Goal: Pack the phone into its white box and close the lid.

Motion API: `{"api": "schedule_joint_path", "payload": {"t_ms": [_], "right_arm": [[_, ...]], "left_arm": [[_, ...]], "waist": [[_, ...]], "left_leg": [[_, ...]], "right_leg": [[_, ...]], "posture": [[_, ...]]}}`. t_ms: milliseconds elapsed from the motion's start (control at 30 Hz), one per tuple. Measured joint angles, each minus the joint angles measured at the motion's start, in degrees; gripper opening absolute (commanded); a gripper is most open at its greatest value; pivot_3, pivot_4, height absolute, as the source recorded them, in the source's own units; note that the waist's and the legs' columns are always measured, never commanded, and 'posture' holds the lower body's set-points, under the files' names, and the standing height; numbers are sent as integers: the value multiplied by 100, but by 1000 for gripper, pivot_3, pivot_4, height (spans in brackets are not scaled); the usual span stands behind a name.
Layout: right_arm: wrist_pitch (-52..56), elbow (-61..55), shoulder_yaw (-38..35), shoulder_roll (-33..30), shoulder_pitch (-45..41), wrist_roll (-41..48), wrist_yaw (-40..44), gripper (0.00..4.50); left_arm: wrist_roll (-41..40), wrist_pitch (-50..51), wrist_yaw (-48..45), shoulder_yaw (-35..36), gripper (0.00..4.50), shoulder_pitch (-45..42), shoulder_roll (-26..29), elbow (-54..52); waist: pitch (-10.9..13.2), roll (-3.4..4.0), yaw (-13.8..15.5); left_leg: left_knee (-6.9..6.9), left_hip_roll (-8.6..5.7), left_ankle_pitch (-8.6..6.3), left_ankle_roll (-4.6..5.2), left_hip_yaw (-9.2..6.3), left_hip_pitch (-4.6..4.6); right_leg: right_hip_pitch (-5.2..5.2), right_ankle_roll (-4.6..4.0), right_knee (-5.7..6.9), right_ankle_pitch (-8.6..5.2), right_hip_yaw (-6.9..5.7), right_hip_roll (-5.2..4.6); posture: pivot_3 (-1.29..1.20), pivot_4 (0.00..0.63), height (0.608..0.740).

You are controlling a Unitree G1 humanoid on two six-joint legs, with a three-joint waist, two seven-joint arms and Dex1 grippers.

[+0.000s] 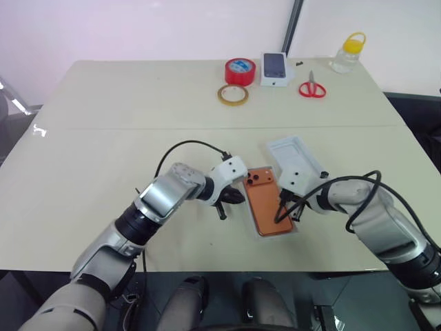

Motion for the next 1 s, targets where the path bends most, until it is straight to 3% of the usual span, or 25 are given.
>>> {"api": "schedule_joint_path", "payload": {"t_ms": [533, 633, 867, 1000], "right_arm": [[-376, 56, -16, -360, 76, 273, 99, 0], [-442, 122, -80, -402, 76, 368, 148, 848], [-604, 138, -582, -913, 135, 721, 520, 4375], [-555, 151, -1222, -1201, 78, 1138, 795, 4375]], "left_arm": [[-8, -129, -14, 171, 481, 0, -35, 193], [-18, -127, -41, 171, 428, 5, 24, 105], [-18, -133, -78, 200, 428, 88, 260, 44], [-21, -339, -190, 386, 428, 143, 572, 44]], "waist": [[0, 0, -4], [0, 0, -3], [0, 0, -2], [0, 0, -21]], "left_leg": [[2, 1, 0, 0, 0, 0], [2, 1, 0, 0, 1, 0], [3, 1, 0, 0, 2, 0], [2, 4, 0, 0, 2, 1]], "right_leg": [[0, 0, 2, 0, 0, 0], [0, 0, 2, 0, 0, 0], [0, 0, 2, 0, 0, 1], [0, 0, 2, 0, 0, 3]], "posture": [[0, 150, 740], [0, 150, 740], [0, 150, 740], [0, 150, 740]]}}
